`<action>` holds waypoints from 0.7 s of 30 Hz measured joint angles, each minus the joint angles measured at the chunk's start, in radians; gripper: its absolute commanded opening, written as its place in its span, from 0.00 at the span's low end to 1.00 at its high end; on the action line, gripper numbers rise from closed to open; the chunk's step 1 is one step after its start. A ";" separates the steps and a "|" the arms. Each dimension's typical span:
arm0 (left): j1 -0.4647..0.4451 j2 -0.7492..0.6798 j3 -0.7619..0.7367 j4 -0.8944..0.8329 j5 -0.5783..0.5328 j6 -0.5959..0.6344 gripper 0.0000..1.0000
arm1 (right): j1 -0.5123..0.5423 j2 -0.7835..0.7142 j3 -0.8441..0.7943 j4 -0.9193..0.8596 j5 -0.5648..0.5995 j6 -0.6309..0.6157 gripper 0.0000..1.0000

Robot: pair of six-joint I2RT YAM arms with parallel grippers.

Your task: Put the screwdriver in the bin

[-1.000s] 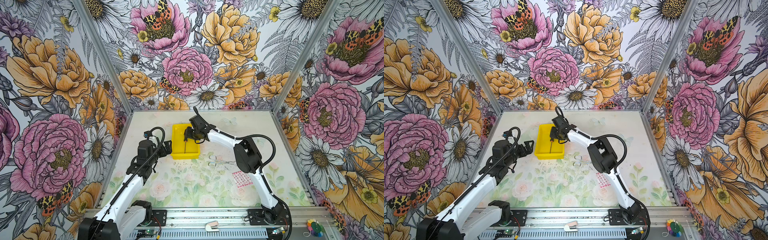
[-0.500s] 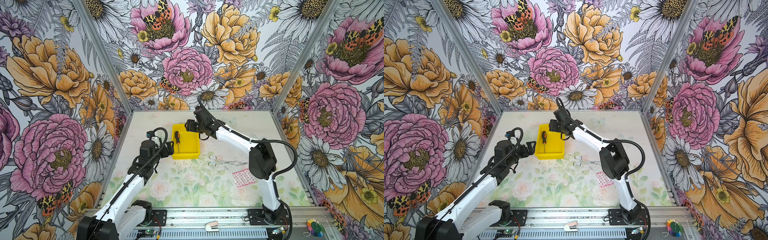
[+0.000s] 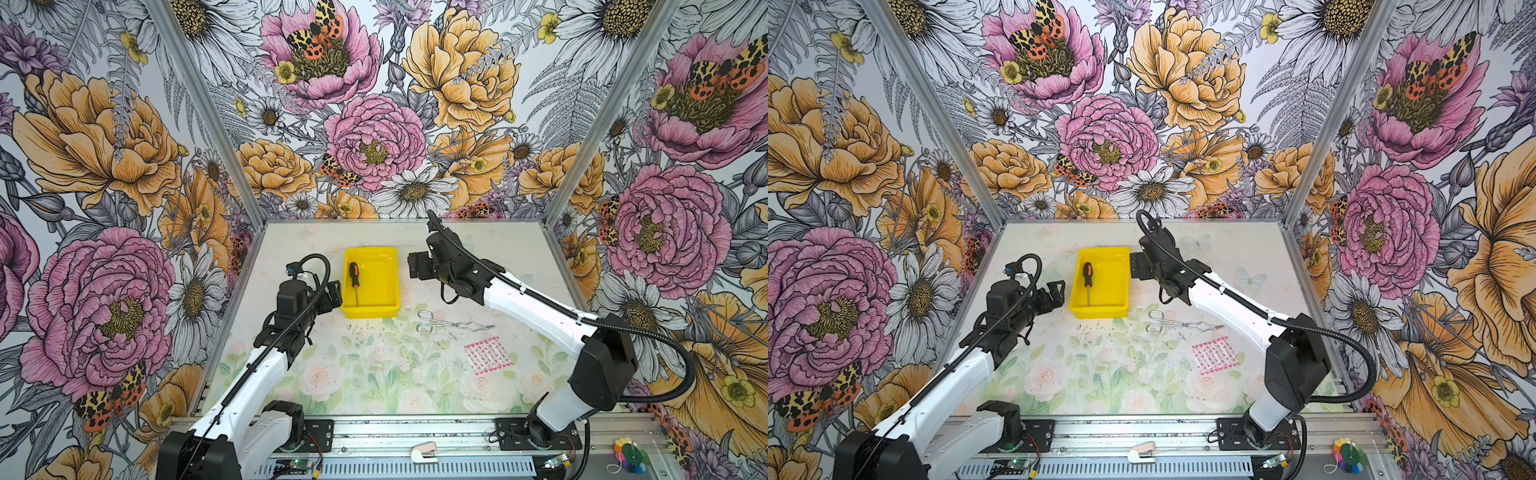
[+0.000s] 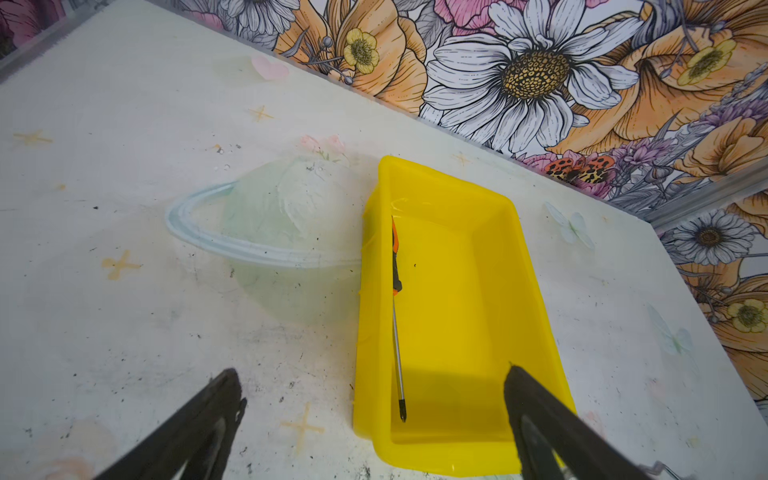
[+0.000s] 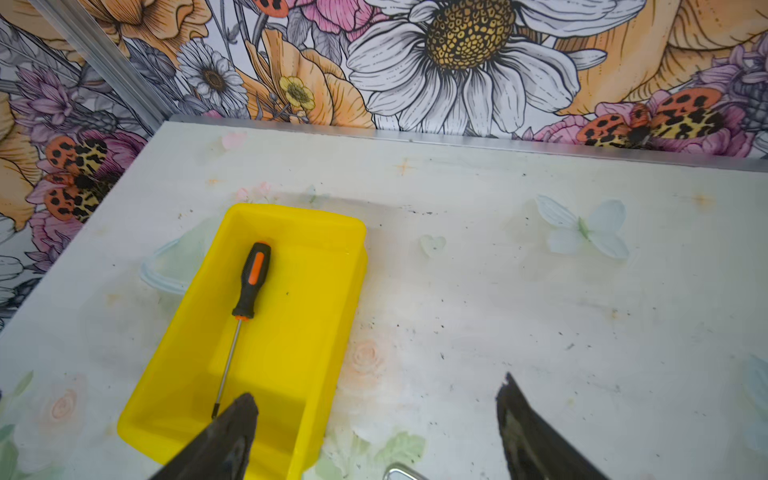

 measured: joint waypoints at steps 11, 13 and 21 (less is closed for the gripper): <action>0.102 -0.157 0.000 -0.112 -0.046 0.041 0.99 | -0.006 -0.221 -0.168 -0.005 0.086 -0.147 1.00; 0.106 -0.192 0.002 -0.146 -0.062 0.051 0.99 | -0.013 -0.267 -0.200 -0.005 0.106 -0.161 1.00; 0.106 -0.294 0.030 -0.266 -0.142 0.115 0.99 | -0.143 -0.442 -0.373 0.005 0.150 -0.110 1.00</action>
